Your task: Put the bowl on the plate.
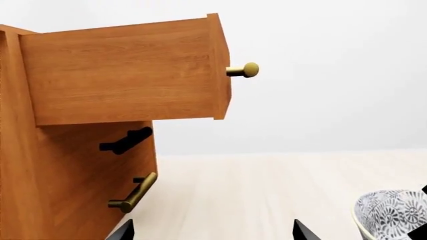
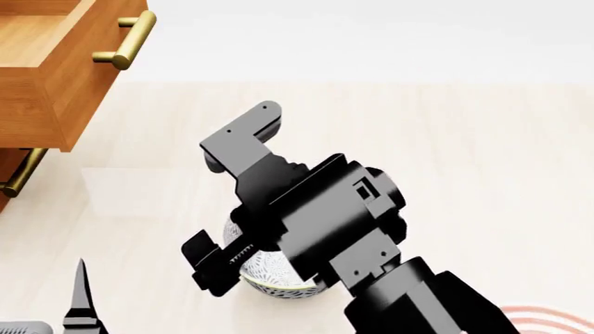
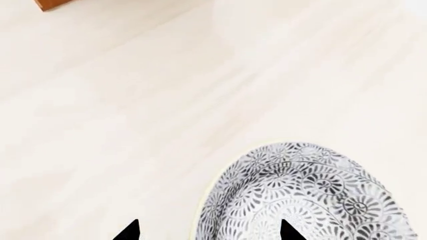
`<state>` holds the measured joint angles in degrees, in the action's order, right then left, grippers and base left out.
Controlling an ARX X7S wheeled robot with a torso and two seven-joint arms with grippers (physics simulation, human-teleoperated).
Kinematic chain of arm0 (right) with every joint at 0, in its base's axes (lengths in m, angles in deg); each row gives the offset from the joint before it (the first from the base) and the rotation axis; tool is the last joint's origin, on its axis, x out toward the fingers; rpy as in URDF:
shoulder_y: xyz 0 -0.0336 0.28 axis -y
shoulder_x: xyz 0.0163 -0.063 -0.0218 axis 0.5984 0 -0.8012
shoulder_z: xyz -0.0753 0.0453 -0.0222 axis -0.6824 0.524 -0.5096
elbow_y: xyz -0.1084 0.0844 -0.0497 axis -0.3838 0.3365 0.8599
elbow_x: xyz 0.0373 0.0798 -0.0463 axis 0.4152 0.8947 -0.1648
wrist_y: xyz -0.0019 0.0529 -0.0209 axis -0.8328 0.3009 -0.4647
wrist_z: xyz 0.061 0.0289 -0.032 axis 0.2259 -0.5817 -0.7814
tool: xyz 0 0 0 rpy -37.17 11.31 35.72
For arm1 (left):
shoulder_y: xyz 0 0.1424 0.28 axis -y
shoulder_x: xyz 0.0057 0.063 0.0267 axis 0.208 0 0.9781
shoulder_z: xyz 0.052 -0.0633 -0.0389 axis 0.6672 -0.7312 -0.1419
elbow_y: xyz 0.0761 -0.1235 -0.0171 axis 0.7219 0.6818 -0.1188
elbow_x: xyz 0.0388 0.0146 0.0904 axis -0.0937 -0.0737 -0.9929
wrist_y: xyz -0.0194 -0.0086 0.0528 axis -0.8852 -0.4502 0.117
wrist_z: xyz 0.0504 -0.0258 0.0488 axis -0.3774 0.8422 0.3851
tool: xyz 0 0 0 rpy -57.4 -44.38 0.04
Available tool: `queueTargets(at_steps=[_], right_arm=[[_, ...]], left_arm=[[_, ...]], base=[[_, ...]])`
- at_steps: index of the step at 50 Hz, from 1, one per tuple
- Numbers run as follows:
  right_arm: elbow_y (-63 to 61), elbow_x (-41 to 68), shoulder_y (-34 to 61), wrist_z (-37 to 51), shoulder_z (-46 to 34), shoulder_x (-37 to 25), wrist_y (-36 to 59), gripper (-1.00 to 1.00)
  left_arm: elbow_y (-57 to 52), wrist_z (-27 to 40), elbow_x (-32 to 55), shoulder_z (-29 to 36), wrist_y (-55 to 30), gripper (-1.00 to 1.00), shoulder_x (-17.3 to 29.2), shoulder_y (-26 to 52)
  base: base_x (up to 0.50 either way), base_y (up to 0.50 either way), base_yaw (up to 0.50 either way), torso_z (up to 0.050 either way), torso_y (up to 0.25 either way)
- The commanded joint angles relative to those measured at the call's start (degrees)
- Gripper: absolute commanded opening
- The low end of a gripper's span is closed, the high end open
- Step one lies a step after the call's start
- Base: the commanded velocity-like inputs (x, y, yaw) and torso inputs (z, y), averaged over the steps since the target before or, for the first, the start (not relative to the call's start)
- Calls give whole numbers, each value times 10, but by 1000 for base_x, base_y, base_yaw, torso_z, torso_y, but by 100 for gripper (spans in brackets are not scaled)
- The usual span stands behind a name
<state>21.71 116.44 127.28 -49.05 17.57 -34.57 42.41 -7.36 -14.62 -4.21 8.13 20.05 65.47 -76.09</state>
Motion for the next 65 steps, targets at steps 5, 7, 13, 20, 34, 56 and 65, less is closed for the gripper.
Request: queueTargets(at_steps=[5, 7, 13, 20, 34, 56, 65], right_arm=[[76, -7, 4, -16, -28, 19, -38, 100], [101, -6, 14, -21, -34, 27, -53, 100], [152, 86, 43, 0, -115, 29, -100, 100], [180, 201, 63, 23, -224, 29, -140, 100], [205, 327, 66, 46, -357, 29, -182, 100], [215, 337, 47, 43, -382, 30, -185, 100], [213, 332, 44, 42, -382, 30, -185, 100]], left_arm=[[-1, 2, 3, 2, 1, 100, 2, -1], [-4, 3, 3, 2, -1, 100, 3, -1], [-2, 4, 3, 1, 3, 100, 4, -3], [-2, 6, 5, 1, 4, 100, 5, -3], [4, 6, 7, 2, 6, 100, 7, -1], [3, 9, 10, 3, 11, 100, 10, -4], [7, 10, 11, 4, 15, 100, 10, -3]], base=[[0, 0, 0, 0, 0], [0, 0, 0, 0, 0], [0, 0, 0, 0, 0], [0, 0, 0, 0, 0], [0, 0, 0, 0, 0], [0, 0, 0, 0, 0], [0, 0, 0, 0, 0]])
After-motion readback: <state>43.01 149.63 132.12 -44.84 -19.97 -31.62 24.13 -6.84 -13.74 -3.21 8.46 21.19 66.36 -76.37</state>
